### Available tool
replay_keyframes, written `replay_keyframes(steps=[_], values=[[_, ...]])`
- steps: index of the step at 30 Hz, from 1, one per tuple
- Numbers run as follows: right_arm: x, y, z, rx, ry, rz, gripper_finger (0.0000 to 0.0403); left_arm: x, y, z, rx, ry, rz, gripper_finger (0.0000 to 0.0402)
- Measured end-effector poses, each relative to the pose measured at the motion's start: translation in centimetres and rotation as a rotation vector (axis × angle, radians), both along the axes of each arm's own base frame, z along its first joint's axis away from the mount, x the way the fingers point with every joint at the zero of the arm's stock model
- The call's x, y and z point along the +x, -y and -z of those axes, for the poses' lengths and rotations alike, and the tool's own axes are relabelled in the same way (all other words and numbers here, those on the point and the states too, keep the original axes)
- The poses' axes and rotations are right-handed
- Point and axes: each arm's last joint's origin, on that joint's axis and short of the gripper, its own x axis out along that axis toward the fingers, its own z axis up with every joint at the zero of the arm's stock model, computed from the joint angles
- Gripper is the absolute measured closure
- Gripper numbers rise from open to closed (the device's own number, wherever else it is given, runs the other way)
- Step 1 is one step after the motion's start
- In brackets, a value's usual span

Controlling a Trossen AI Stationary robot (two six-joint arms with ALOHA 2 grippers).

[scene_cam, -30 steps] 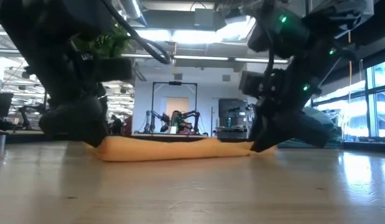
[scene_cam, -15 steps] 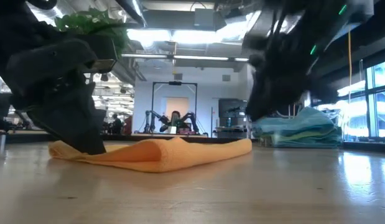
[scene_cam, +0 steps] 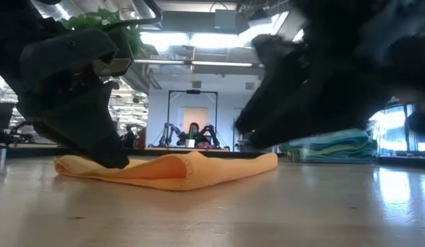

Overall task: Fold microfiber towels
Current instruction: Fold the orange microfiber towel

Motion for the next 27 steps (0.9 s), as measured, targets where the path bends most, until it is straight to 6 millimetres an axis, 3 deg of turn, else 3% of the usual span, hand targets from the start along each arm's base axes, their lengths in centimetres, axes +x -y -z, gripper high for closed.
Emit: replay_keyframes(steps=[6, 10, 15, 27], values=[[3.4, -0.7, 0.9, -0.027, -0.037, -0.005, 0.0280, 0.2, -0.2, -0.1, 0.010, 0.007, 0.005, 0.0293], [4.2, -0.7, 1.9, -0.100, -0.142, -0.015, 0.0280, 0.1, 0.0, -0.1, 0.016, 0.004, 0.016, 0.0293], [4.5, -0.9, 2.0, -0.101, -0.150, -0.020, 0.0274, 0.0, 0.0, 0.0, 0.021, -0.002, 0.018, 0.0293], [4.3, -1.4, 1.8, -0.171, -0.089, 0.043, 0.0172, 0.0, 0.0, 0.1, 0.034, -0.010, 0.029, 0.0293]])
